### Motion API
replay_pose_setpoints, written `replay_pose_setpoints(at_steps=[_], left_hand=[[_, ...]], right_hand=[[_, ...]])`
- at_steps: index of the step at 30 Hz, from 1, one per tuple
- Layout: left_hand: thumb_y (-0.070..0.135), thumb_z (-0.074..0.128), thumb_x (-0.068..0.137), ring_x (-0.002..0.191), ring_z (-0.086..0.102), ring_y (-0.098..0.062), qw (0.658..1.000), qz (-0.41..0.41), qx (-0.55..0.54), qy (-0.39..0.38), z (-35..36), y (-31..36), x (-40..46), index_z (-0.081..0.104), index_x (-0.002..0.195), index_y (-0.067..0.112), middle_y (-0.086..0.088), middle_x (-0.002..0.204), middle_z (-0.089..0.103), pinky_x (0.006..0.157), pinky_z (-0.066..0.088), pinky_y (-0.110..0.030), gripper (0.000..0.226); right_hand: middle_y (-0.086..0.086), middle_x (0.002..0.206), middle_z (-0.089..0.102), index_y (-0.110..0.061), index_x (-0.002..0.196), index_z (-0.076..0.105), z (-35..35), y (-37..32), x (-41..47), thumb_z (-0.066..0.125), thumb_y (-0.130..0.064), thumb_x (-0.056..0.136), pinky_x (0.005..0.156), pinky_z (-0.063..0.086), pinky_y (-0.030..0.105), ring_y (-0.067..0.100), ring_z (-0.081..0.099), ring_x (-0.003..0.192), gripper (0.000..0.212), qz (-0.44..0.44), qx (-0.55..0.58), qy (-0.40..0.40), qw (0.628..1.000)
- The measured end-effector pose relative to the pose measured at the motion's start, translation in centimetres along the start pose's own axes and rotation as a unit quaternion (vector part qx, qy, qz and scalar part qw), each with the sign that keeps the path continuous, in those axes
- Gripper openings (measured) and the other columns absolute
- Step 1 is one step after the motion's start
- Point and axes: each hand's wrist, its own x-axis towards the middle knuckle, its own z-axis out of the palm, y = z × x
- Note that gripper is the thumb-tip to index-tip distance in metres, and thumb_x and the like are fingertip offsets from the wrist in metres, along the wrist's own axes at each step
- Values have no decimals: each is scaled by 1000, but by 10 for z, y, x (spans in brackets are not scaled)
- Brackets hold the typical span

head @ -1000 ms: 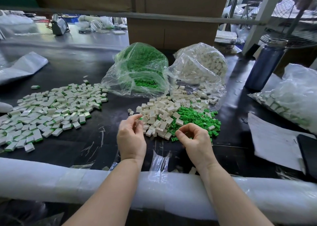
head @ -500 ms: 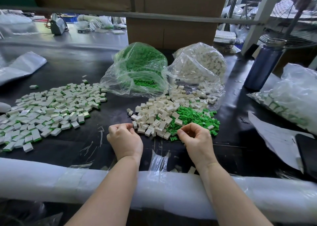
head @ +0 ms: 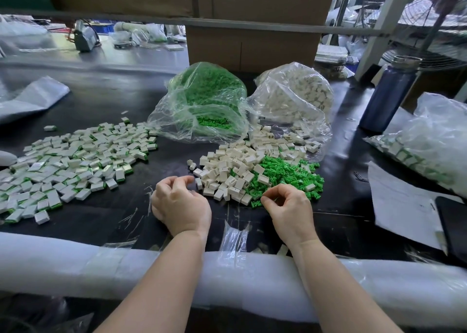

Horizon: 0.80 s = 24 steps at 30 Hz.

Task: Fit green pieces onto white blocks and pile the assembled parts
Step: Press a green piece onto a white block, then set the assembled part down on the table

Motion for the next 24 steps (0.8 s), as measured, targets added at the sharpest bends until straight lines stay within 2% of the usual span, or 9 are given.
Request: replay_pose_setpoints(at_steps=[2, 5, 7, 11, 14, 18, 21, 22, 24], left_hand=[[5, 59, 84, 116, 37, -29, 998, 58, 12, -8, 0, 1, -3, 67, 100, 18, -7, 115, 51, 99, 27, -47, 22], [21, 65, 83, 107, 43, -25, 986, 148, 43, -63, 3, 2, -9, 67, 101, 21, -3, 107, 56, 94, 29, -41, 17], [35, 65, 84, 108, 42, -22, 978, 166, 82, -99, 5, 1, -10, 65, 108, 26, 0, 109, 55, 93, 25, -36, 26], [49, 61, 82, 110, 40, -19, 960, 184, 150, -148, 9, -2, -8, 61, 112, 33, 6, 114, 53, 92, 27, -35, 34], [43, 62, 83, 107, 42, -19, 959, 190, 147, -152, 9, -1, -8, 61, 106, 33, 7, 112, 54, 88, 26, -34, 25], [27, 61, 87, 101, 48, -18, 960, 210, 102, -156, 8, 0, -11, 61, 97, 29, 9, 104, 62, 77, 17, -28, 10], [13, 64, 85, 91, 55, -18, 959, 218, -6, -181, 8, 1, -11, 64, 95, 21, 7, 91, 63, 84, 38, -27, 13], [10, 65, 84, 89, 56, -16, 957, 219, -43, -188, 8, 2, -11, 65, 97, 18, 6, 90, 62, 83, 42, -22, 15], [7, 67, 83, 84, 56, -11, 952, 222, -87, -194, 6, 5, -12, 68, 101, 13, 3, 93, 61, 78, 38, -4, 19]], right_hand=[[-3, 90, 63, -17, 81, 70, 1, -1, -1, 67, -12, 83, 86, 46, 32, 12, 55, 87, 6, -21, -31, -8, 999], [-11, 86, 55, -15, 90, 73, 4, -1, -2, 67, -12, 84, 81, 43, 22, 8, 51, 82, 9, -59, -67, -18, 996], [-12, 88, 53, -16, 96, 73, 5, -1, -2, 67, -17, 85, 78, 37, 15, 8, 50, 86, 13, -81, -100, -27, 991], [-5, 98, 58, -17, 105, 71, 7, -1, -2, 66, -25, 86, 85, 38, 22, 14, 52, 97, 22, -91, -159, -45, 982], [-4, 97, 59, -16, 98, 71, 8, -1, -2, 66, -24, 85, 82, 36, 23, 16, 52, 97, 16, -90, -172, -39, 980], [0, 95, 63, -14, 91, 69, 9, -2, -3, 65, -22, 86, 81, 36, 25, 19, 53, 94, 10, -107, -192, -37, 975], [1, 94, 64, -15, 93, 67, 10, -2, -4, 64, -22, 86, 81, 39, 28, 19, 53, 92, 10, -110, -189, -39, 975], [0, 94, 64, -16, 95, 67, 10, -2, -4, 63, -22, 87, 81, 39, 27, 19, 53, 92, 11, -108, -188, -40, 975], [-1, 96, 63, -16, 97, 67, 10, -2, -3, 62, -23, 88, 82, 39, 26, 18, 53, 94, 13, -104, -190, -42, 975]])
